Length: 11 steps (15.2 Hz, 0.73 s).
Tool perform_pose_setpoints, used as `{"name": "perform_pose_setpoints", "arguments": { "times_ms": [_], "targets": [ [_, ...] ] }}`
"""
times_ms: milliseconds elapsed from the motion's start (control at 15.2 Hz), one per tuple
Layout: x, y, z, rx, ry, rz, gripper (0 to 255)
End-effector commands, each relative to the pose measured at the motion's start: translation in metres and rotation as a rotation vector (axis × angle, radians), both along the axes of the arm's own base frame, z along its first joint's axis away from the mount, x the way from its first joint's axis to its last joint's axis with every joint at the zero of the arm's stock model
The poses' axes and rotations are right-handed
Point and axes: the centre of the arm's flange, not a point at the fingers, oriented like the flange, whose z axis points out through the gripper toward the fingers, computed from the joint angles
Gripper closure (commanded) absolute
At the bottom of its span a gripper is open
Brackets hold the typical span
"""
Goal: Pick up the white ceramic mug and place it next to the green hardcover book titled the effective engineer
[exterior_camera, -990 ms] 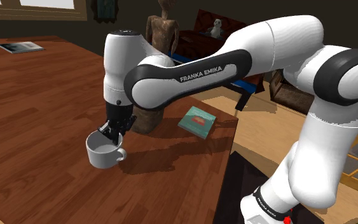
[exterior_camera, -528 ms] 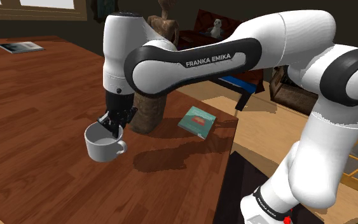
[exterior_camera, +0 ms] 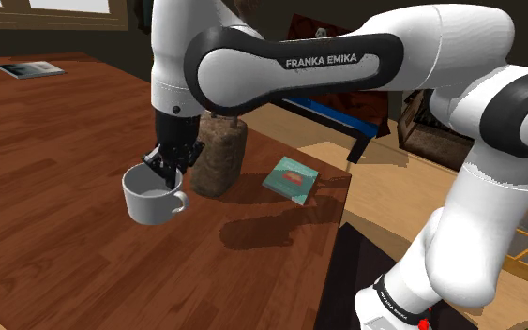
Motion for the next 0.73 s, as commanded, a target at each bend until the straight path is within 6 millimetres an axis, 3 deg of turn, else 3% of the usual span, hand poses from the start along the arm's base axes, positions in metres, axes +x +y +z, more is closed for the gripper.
{"name": "perform_pose_setpoints", "arguments": {
  "times_ms": [0, 660],
  "targets": [
    [0.0, 0.0, 0.008, 0.0, 0.0, 0.0, 255],
    [-0.047, -0.123, 0.009, 0.0, 0.0, 0.0, 255]
  ]
}}
